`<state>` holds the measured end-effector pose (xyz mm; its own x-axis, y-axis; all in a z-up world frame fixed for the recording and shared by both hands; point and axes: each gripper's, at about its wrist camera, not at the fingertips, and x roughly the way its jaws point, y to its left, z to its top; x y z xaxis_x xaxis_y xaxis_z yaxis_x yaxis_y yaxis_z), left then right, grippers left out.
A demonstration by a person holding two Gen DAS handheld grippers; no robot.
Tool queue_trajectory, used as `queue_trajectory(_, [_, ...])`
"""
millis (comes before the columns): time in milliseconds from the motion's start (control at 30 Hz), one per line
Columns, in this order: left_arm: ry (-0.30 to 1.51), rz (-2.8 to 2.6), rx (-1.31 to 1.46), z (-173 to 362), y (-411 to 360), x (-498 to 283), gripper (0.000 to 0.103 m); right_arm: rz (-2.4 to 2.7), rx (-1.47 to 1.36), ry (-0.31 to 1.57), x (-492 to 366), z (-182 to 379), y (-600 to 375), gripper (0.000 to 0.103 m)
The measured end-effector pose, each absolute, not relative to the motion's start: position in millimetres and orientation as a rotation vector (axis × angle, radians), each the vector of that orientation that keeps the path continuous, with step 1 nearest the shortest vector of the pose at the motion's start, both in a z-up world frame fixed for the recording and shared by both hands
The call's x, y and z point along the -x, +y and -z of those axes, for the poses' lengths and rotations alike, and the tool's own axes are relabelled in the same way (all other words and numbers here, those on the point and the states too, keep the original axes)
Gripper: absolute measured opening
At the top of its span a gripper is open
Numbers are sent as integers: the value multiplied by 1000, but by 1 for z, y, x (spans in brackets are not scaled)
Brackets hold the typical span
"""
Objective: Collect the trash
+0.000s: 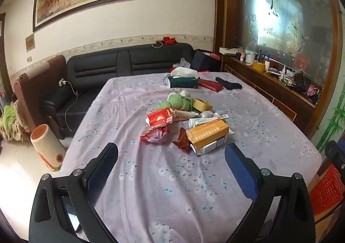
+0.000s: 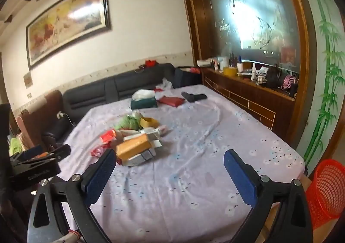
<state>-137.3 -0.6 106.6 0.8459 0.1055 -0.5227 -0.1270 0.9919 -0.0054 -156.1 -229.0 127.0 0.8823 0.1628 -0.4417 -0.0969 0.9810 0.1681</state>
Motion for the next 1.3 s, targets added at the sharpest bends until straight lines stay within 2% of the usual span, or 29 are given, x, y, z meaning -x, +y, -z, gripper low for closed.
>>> queue_trajectory(267, [512,-111,35,-117,-2,162,99,-141,-168,430,197,-132,-223,101])
queue_trajectory(1300, [498,-95,38,-124,-2,182,99,-177,-179,429,216,-137,-217,101])
